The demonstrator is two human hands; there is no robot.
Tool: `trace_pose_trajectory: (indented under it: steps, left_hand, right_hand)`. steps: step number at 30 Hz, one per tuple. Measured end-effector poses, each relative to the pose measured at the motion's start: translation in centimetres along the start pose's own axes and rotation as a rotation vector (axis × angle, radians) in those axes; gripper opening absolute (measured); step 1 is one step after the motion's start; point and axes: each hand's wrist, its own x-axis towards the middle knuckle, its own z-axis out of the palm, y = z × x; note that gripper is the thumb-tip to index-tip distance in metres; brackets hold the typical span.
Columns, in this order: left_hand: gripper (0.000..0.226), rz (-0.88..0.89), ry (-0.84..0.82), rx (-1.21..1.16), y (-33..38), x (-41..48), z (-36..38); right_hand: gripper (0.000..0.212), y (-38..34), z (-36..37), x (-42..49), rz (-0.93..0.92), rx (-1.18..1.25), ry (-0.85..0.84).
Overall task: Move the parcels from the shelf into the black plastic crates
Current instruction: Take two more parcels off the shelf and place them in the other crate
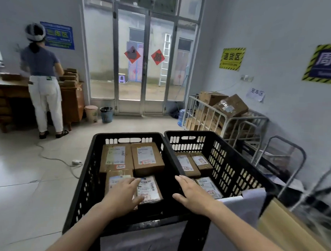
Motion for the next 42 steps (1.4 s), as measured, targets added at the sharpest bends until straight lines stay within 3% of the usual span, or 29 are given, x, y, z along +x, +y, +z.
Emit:
trace_pose_trajectory:
  steps: [9,19,28,42]
  left_hand:
    - [0.065,0.171,-0.009,-0.020,7.1,1.6,0.8]
    - [0.062,0.424,-0.026,0.020,21.9,-0.1,1.7]
    - [0.067,0.652,-0.004,-0.009,36.9,-7.3,3.4]
    - [0.068,0.928,-0.065,-0.049,56.0,-19.6,5.5]
  right_hand:
    - [0.068,4.5,-2.0,-7.1,0.148,-0.010,0.109]
    - [0.069,11.0,-5.5,-21.2,0.421,0.065,0.233]
    - [0.069,15.0,-8.7,-39.9,0.630,-0.057,0.329]
    - [0.067,15.7,-8.8,-64.8,0.862,-0.023,0.459]
